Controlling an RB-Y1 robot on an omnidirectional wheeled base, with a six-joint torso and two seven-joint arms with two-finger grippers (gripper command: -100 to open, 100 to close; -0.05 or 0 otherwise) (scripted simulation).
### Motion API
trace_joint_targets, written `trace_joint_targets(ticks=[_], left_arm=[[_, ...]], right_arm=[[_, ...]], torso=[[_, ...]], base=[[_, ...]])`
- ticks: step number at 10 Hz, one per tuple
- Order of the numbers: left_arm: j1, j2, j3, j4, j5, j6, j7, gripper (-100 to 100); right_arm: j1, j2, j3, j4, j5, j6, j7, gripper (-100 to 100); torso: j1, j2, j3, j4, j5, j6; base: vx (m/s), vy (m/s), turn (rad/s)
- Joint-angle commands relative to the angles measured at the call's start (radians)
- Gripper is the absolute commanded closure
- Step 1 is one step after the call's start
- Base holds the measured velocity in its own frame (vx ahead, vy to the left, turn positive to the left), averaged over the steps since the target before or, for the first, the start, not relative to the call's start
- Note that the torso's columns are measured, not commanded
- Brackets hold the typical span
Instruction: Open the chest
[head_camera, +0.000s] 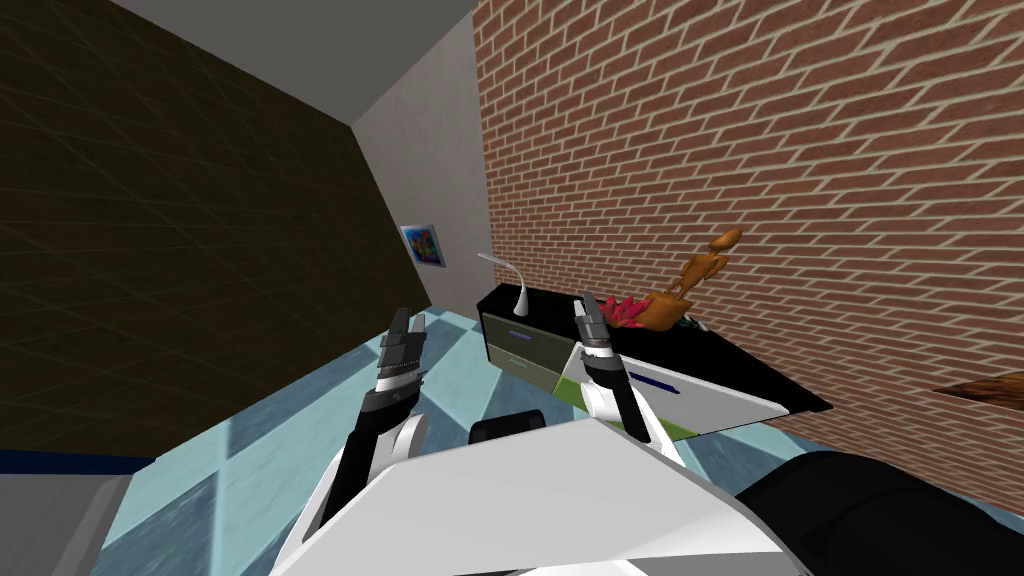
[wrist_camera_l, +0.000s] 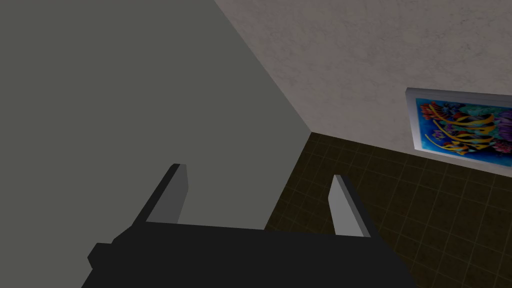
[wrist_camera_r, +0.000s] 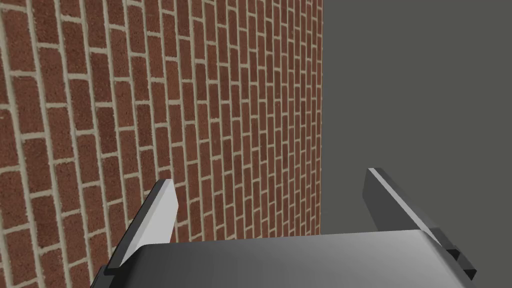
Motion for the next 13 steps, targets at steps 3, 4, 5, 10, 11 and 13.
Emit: trace_joint_targets(ticks=[3, 4, 5, 10, 11, 13], left_arm=[[0.0, 0.0, 0.0, 0.0, 0.0, 0.0, 0.0, 0], [0.0, 0.0, 0.0, 0.0, 0.0, 0.0, 0.0, 0], [0.0, 0.0, 0.0, 0.0, 0.0, 0.0, 0.0, 0], [0.0, 0.0, 0.0, 0.0, 0.0, 0.0, 0.0, 0], [0.0, 0.0, 0.0, 0.0, 0.0, 0.0, 0.0, 0], [0.0, 0.0, 0.0, 0.0, 0.0, 0.0, 0.0, 0]], right_arm=[[0.0, 0.0, 0.0, 0.0, 0.0, 0.0, 0.0, 0], [0.0, 0.0, 0.0, 0.0, 0.0, 0.0, 0.0, 0], [0.0, 0.0, 0.0, 0.0, 0.0, 0.0, 0.0, 0], [-0.004, -0.038, 0.001, 0.013, 0.03, 0.019, 0.011, -100], [-0.007, -0.053, 0.002, 0.021, 0.05, 0.032, 0.019, -100], [-0.014, -0.078, 0.004, 0.041, 0.101, 0.065, 0.038, -100]], torso=[[0.0, 0.175, -0.351, 0.176, 0.0, 0.0], [0.0, 0.248, -0.497, 0.248, 0.0, 0.0], [0.0, 0.322, -0.644, 0.322, 0.0, 0.0], [0.0, 0.691, -1.382, 0.691, 0.0, 0.0], [0.001, 0.725, -1.451, 0.724, 0.0, 0.0], [0.002, 0.736, -1.475, 0.737, 0.0, 0.0]], base=[[0.0, 0.0, 0.0], [0.0, 0.0, 0.0], [0.0, 0.0, 0.0], [0.003, 0.005, 0.005], [0.017, 0.038, 0.027], [0.024, 0.05, 0.022]])
